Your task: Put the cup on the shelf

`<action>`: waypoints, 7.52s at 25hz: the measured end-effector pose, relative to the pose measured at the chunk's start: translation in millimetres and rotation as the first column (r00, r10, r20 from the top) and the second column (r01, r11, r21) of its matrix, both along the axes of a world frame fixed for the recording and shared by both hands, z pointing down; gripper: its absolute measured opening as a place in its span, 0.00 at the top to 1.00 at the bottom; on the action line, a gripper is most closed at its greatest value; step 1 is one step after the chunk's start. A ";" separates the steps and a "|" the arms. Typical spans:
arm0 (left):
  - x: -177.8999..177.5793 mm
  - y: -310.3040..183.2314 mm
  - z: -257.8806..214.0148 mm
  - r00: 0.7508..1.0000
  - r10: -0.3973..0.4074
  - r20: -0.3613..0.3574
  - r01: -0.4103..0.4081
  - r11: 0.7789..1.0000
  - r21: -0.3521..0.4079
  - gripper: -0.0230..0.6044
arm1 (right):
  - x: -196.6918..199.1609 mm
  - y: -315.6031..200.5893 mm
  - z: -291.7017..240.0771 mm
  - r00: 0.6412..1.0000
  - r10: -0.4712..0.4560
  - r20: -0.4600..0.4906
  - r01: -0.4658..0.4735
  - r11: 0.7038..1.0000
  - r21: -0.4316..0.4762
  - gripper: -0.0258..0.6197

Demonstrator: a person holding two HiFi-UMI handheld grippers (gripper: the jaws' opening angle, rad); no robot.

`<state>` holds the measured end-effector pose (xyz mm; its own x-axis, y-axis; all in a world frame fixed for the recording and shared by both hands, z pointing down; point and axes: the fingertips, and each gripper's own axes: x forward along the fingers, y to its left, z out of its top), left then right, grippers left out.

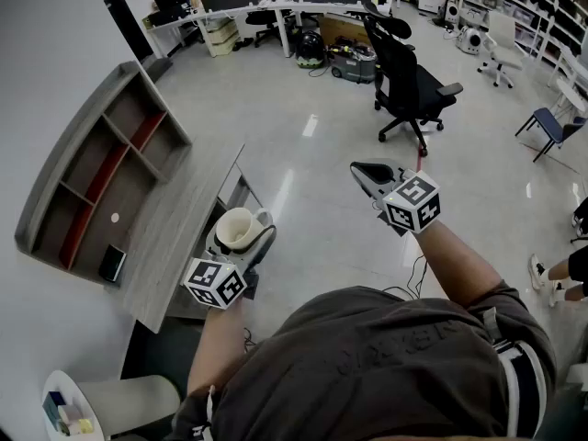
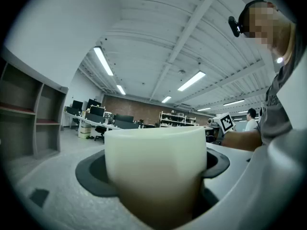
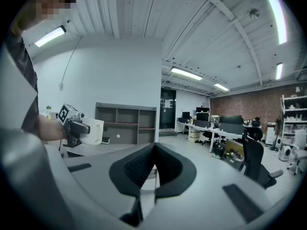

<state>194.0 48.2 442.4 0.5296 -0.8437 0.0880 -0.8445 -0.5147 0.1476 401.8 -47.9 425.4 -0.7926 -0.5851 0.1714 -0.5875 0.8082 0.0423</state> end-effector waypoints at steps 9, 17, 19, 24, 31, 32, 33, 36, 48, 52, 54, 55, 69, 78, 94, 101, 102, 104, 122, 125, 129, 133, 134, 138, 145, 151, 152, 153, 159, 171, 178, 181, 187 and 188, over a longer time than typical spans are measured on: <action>14.0 -3.8 -3.0 1.000 -0.013 0.006 0.013 1.000 0.002 0.27 | 11.7 -5.2 -2.6 1.000 -0.013 0.003 0.013 1.000 -0.002 0.98; 37.9 -8.7 -2.7 0.999 -0.038 0.009 0.038 0.999 0.003 0.27 | 32.7 -12.3 -0.8 0.998 -0.048 0.046 0.050 0.998 -0.044 0.97; 47.1 -9.3 -2.8 0.999 -0.047 0.010 0.047 0.999 0.003 0.27 | 42.5 -13.8 -0.9 0.998 -0.052 0.046 0.054 0.998 -0.040 0.97; 69.0 -14.2 0.4 0.997 -0.073 0.001 0.073 0.997 0.007 0.27 | 63.3 -19.9 1.3 0.996 -0.074 0.048 0.076 0.997 -0.033 0.97; 79.1 -25.4 3.2 0.996 -0.094 -0.003 0.094 0.996 -0.001 0.27 | 65.8 -34.1 0.0 0.993 -0.108 0.045 0.109 0.994 -0.028 0.97; 78.7 -28.4 3.8 0.995 -0.095 -0.004 0.095 0.995 -0.003 0.27 | 64.9 -37.2 0.4 0.993 -0.111 0.045 0.113 0.993 -0.029 0.97; 77.1 -31.8 4.1 0.995 -0.097 -0.005 0.097 0.995 -0.003 0.27 | 63.3 -40.3 1.0 0.992 -0.115 0.044 0.116 0.993 -0.029 0.97; 67.6 -44.5 4.5 0.995 -0.099 -0.011 0.099 0.995 0.001 0.27 | 54.3 -52.2 3.6 0.992 -0.116 0.039 0.117 0.993 -0.033 0.97; -36.6 -168.5 9.9 1.000 -0.002 -0.007 0.002 1.000 0.023 0.27 | -51.3 -159.5 6.4 0.998 -0.053 0.035 0.054 0.998 -0.024 0.97; -88.3 -223.4 0.9 0.999 0.048 0.002 -0.048 0.999 0.026 0.27 | -105.3 -206.1 -4.2 0.998 -0.029 0.058 0.030 0.999 -0.015 0.97; -110.7 -246.4 -0.5 0.998 0.066 0.009 -0.066 0.997 0.026 0.27 | -126.3 -228.5 -7.4 0.997 -0.017 0.071 0.017 1.000 -0.011 0.97; -120.5 -256.8 -0.6 0.997 0.072 0.011 -0.072 0.997 0.025 0.27 | -135.1 -238.9 -8.6 0.997 -0.011 0.076 0.012 1.000 -0.010 0.97; -165.5 -355.8 13.5 0.996 0.089 -0.011 -0.090 0.996 -0.010 0.27 | -182.5 -335.3 4.1 0.998 -0.013 0.069 0.016 0.999 -0.041 0.97; -128.7 -420.1 16.9 1.000 -0.011 -0.021 0.010 1.000 -0.012 0.27 | -149.5 -417.6 5.1 0.993 -0.094 0.068 0.096 0.995 -0.022 0.97; -131.1 -472.6 12.1 0.997 -0.060 -0.040 0.059 0.998 -0.013 0.27 | -158.0 -480.8 6.9 0.989 -0.134 0.069 0.136 0.990 -0.029 0.97; -164.5 -473.3 6.5 0.999 -0.041 -0.032 0.040 0.999 -0.005 0.27 | -187.1 -481.8 -1.0 0.992 -0.105 0.066 0.107 0.994 -0.021 0.97; -169.5 -473.1 6.4 0.999 -0.044 -0.030 0.044 0.999 -0.005 0.27 | -193.1 -482.1 -1.8 0.992 -0.110 0.065 0.112 0.994 -0.019 0.97; -181.7 -471.4 6.9 0.998 -0.063 -0.031 0.063 0.998 -0.005 0.27 | -207.0 -482.8 -2.7 0.990 -0.127 0.059 0.128 0.992 -0.016 0.97; -347.3 -375.0 2.0 0.889 -0.456 -0.025 0.457 0.889 0.022 0.27 | -423.0 -441.8 -23.7 0.867 -0.499 0.022 0.498 0.867 0.038 0.97; -389.9 -344.8 -1.7 0.846 -0.533 -0.026 0.534 0.845 0.020 0.27 | -479.4 -420.1 -31.6 0.820 -0.571 0.018 0.570 0.820 0.044 0.97; -442.2 -304.8 -9.3 0.788 -0.615 -0.022 0.615 0.788 0.018 0.27 | -547.1 -387.3 -43.5 0.761 -0.649 0.017 0.647 0.761 0.052 0.97; -485.8 -256.9 -10.5 0.726 -0.688 -0.012 0.688 0.726 0.016 0.27 | -605.9 -345.1 -45.6 0.695 -0.719 0.015 0.717 0.694 0.056 0.97; -496.5 -245.0 -10.8 0.711 -0.703 -0.009 0.703 0.711 0.017 0.27 | -619.8 -334.3 -46.0 0.679 -0.734 0.015 0.733 0.678 0.057 0.97; -538.9 -196.4 -11.8 0.648 -0.761 0.009 0.761 0.648 0.021 0.27 | -673.2 -288.0 -45.5 0.612 -0.791 0.018 0.789 0.612 0.061 0.97; -604.8 -112.6 -13.4 0.533 -0.846 0.008 0.846 0.533 0.017 0.27 | -749.9 -204.8 -42.4 0.497 -0.868 0.014 0.866 0.497 0.049 0.97; -655.5 -48.2 -14.8 0.430 -0.901 0.056 0.901 0.432 0.028 0.27 | -792.9 -141.9 -37.7 0.408 -0.913 0.008 0.912 0.408 0.039 0.97; -663.7 -37.8 -15.0 0.412 -0.909 0.062 0.910 0.414 0.029 0.27 | -798.6 -133.0 -35.8 0.395 -0.919 0.005 0.918 0.395 0.036 0.97; -671.7 -27.8 -15.2 0.394 -0.917 0.065 0.918 0.396 0.029 0.27 | -804.0 -124.6 -34.3 0.383 -0.924 0.004 0.923 0.383 0.033 0.97; -714.8 17.5 -15.4 0.306 -0.947 0.098 0.950 0.311 0.037 0.27 | -830.6 -80.9 -30.0 0.319 -0.948 -0.004 0.947 0.318 0.031 0.97; -784.3 46.3 -29.3 0.220 -0.970 0.103 0.972 0.226 0.057 0.27 | -877.0 -35.9 -42.7 0.243 -0.970 0.005 0.968 0.243 0.054 0.97; -812.7 45.2 -38.9 0.200 -0.971 0.133 0.974 0.211 0.080 0.27 | -895.0 -35.4 -42.5 0.236 -0.972 0.006 0.970 0.236 0.048 0.97; -824.5 43.9 -33.9 0.193 -0.971 0.141 0.976 0.205 0.077 0.27 | -900.1 -37.1 -38.4 0.234 -0.972 0.002 0.972 0.233 0.040 0.97; -847.2 41.5 -9.0 0.177 -0.972 0.157 0.982 0.185 0.039 0.27 | -909.7 -44.1 -28.7 0.232 -0.973 -0.013 0.973 0.232 0.022 0.97; -850.6 41.8 -4.8 0.171 -0.972 0.159 0.983 0.179 0.033 0.27 | -911.4 -45.2 -27.4 0.231 -0.973 -0.014 0.973 0.231 0.019 0.97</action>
<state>-656.6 90.0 437.6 -0.7441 -0.6525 0.1435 -0.6599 0.7514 -0.0054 -509.7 -93.0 398.0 -0.7552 0.6327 0.1716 0.6496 0.7574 0.0659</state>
